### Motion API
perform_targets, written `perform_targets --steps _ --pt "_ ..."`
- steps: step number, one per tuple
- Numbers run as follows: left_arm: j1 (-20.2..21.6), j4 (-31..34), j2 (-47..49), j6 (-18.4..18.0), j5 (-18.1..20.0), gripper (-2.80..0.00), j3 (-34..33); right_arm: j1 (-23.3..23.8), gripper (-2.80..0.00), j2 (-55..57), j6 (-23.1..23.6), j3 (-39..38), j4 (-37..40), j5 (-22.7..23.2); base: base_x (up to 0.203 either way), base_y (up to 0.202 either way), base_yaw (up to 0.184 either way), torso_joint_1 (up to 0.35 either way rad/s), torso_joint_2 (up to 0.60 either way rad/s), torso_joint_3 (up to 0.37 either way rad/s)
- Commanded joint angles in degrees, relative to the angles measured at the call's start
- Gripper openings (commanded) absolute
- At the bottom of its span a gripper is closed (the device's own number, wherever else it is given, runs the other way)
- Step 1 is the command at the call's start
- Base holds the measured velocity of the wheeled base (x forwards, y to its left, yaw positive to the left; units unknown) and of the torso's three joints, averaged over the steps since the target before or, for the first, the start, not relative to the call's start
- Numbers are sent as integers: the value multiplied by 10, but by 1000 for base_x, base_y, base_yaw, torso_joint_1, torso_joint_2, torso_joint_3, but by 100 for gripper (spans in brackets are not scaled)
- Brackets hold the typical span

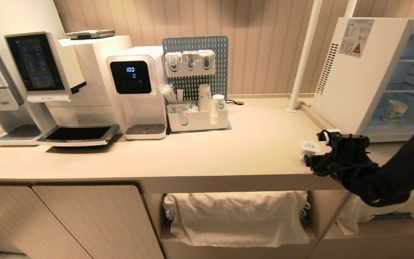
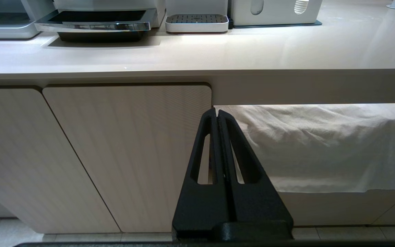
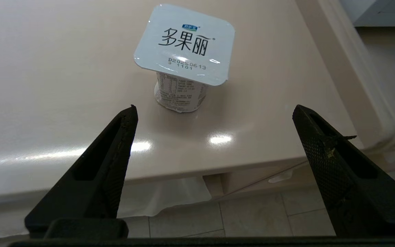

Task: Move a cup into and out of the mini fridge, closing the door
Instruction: Place the yoghurt on the table, then take the paper cup out of the freezer

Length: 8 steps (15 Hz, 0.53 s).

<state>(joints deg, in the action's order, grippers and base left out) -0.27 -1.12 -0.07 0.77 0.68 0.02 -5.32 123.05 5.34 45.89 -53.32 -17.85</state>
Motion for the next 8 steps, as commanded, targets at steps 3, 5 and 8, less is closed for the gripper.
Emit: perform_targets --steps 3,5,8 --pt "0 0 0 0 0 -280 0 1 0 -219 -14 -129 -9 14 0 0 0 0 0 0" --pt "0 0 0 0 0 -280 1 1 -280 -344 -18 -205 -1 27 0 0 0 0 0 0" --pt "0 0 0 0 0 -280 0 1 -280 -566 -22 -275 79 53 0 0 0 0 0 0"
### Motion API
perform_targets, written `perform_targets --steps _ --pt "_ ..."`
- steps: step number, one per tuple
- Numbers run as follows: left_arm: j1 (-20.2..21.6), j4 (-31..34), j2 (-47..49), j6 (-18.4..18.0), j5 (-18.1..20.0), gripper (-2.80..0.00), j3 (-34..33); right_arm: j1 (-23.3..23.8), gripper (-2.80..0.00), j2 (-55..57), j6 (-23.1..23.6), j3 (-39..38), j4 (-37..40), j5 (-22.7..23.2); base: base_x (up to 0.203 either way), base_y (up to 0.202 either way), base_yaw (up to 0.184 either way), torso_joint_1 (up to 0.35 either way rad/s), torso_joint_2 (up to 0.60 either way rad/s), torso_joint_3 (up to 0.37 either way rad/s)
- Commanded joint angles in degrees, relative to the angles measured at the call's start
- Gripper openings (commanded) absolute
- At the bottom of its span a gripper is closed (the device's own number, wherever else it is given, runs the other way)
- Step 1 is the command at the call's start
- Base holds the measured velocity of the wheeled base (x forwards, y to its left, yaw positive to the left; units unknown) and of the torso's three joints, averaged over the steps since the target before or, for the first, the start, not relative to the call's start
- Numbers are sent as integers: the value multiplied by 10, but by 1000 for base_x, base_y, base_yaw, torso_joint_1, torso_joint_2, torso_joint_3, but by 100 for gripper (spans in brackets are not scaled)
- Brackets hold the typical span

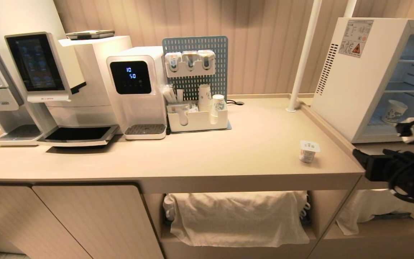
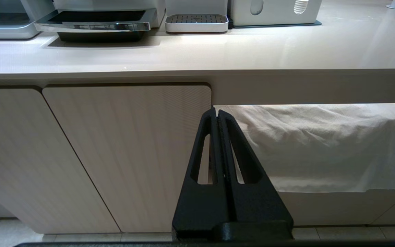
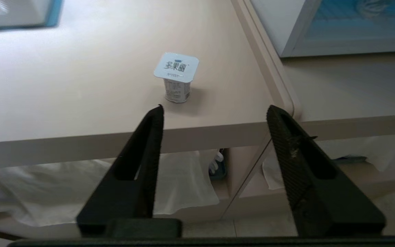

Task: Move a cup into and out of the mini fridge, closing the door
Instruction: Take the paper cup out of the freezer

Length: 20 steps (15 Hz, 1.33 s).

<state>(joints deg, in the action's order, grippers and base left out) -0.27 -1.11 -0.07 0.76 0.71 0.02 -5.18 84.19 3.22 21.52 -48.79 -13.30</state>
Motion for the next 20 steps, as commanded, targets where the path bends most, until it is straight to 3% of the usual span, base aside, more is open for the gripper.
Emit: perform_targets --steps 1,2,4,6,10,12,15,18,20 --pt "0 0 0 0 0 -280 0 -1 -280 -261 -2 -38 89 24 0 0 0 0 0 0" --pt "0 0 0 0 0 -280 0 -1 -280 -351 -4 -33 175 48 0 0 0 0 0 0" --pt "0 0 0 0 0 -280 0 -1 -280 -485 -30 6 442 94 0 0 0 0 0 0" --pt "0 0 0 0 0 -280 0 0 -280 -544 -66 36 614 98 0 0 0 0 0 0" --pt "0 0 0 0 0 -280 0 5 -280 -657 -91 35 619 37 0 0 0 0 0 0" --pt "0 0 0 0 0 -280 0 41 -280 -724 -77 17 640 31 0 0 0 0 0 0" --pt "0 0 1 1 0 -280 0 48 -280 -837 -54 -49 647 45 0 0 0 0 0 0" --pt "0 0 1 1 0 -280 0 50 -280 -845 -51 -185 510 83 0 0 0 0 0 0" --pt "0 0 1 1 0 -280 0 50 -280 -843 -15 -186 548 121 0 0 0 0 0 0"
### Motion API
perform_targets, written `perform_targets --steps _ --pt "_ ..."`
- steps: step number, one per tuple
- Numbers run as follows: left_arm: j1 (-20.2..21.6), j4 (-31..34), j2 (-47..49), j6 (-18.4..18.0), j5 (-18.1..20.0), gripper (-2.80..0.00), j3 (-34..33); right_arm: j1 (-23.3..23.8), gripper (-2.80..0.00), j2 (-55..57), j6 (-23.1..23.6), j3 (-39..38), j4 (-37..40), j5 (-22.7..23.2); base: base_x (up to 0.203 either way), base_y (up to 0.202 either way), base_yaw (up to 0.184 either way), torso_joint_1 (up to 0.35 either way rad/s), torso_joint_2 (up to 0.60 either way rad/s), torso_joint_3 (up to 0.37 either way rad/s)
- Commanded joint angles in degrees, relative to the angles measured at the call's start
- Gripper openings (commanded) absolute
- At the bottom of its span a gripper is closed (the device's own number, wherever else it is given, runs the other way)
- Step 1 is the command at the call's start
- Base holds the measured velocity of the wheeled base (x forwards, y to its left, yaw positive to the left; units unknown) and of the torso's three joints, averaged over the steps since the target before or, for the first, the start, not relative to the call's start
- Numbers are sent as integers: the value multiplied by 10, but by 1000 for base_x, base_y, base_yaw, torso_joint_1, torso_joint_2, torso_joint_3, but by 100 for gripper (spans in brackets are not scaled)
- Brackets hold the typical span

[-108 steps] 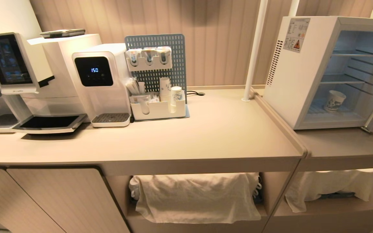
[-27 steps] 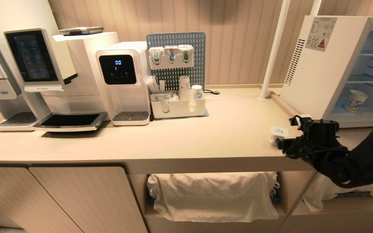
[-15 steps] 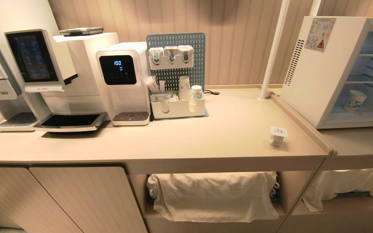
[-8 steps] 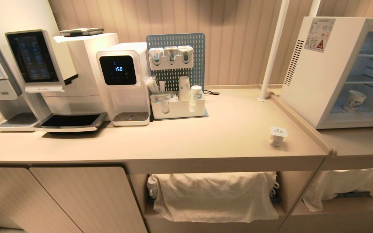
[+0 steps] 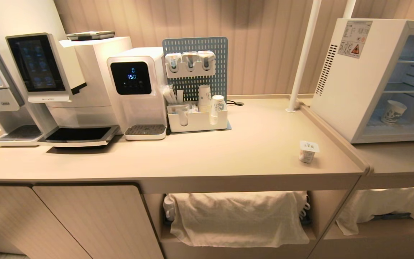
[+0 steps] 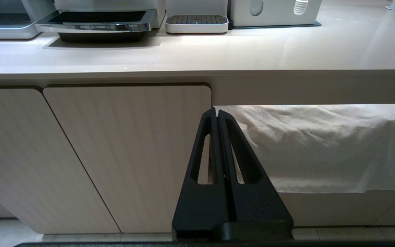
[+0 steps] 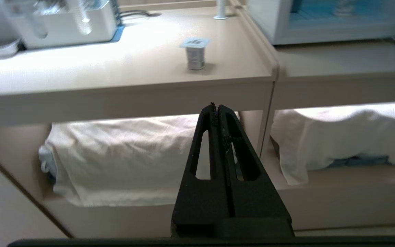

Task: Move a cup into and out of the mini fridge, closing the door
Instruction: Take the paper cup out of the freezer

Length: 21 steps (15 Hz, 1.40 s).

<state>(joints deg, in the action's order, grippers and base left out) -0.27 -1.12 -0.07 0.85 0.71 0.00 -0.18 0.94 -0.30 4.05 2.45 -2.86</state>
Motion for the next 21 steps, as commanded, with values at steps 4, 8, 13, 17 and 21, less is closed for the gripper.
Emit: perform_targets --steps 4,8,13,17,21 --pt "0 1 1 0 0 -280 1 0 -280 -9 40 -5 69 34 0 0 0 0 0 0" --pt "0 2 1 -1 0 -280 1 0 -280 -9 40 -5 69 34 2 -151 0 1 2 2" --pt "0 2 1 -1 0 -280 1 0 -280 -9 39 -5 69 34 -1 -194 -3 1 -1 2" --pt "0 2 0 -1 0 -280 1 0 -280 -9 39 -5 69 34 0 -193 -1 4 2 3" --pt "0 2 1 -1 0 -280 1 0 -280 -9 39 -5 69 34 0 -193 -1 4 2 1"
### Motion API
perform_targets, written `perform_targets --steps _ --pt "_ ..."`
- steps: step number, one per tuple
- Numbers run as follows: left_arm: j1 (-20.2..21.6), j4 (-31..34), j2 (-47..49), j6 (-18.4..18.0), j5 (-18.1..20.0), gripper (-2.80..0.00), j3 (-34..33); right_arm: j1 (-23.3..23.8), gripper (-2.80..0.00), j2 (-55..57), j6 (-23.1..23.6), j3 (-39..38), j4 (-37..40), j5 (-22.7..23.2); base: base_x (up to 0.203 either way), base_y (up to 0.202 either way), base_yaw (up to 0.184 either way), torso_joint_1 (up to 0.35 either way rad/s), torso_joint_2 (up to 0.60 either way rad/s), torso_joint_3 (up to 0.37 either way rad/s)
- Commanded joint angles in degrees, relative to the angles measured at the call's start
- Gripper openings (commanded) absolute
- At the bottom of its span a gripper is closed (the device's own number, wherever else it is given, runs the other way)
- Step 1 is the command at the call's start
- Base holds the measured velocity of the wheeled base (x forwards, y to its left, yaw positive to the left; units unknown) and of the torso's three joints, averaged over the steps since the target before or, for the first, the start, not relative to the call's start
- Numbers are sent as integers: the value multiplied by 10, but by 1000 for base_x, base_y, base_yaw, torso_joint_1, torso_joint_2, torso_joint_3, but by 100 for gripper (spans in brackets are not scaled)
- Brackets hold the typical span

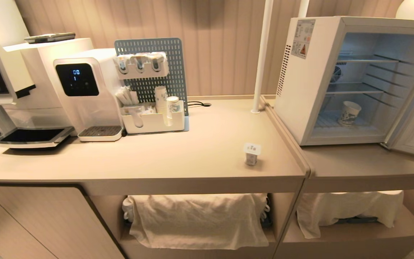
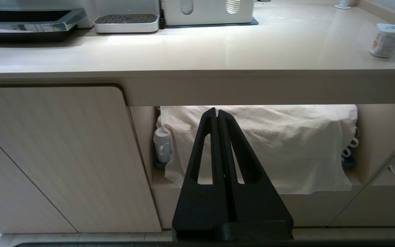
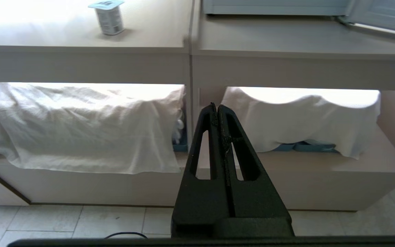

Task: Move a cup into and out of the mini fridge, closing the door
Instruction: Take the paper cup out of the freezer

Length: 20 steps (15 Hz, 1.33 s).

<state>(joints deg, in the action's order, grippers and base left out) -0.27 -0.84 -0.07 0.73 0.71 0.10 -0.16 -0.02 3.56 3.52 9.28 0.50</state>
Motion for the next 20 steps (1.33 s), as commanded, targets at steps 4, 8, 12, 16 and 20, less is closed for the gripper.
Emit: perform_targets --steps 4,8,12,16,20 --pt "0 0 1 0 0 -280 0 0 -280 1 0 0 0 0 0 -193 -1 1 2 2" --pt "0 1 1 0 0 -280 0 0 -280 1 0 0 0 0 0 -191 -2 3 2 2" --pt "0 1 1 1 0 -280 0 0 -280 1 0 0 0 0 0 -191 -3 3 2 2" --pt "0 1 0 0 0 -280 0 0 -280 1 0 0 1 0 0 -194 -1 4 0 3" --pt "0 -2 0 1 0 -280 0 0 -280 2 0 0 1 0 0 -193 0 2 1 -2"
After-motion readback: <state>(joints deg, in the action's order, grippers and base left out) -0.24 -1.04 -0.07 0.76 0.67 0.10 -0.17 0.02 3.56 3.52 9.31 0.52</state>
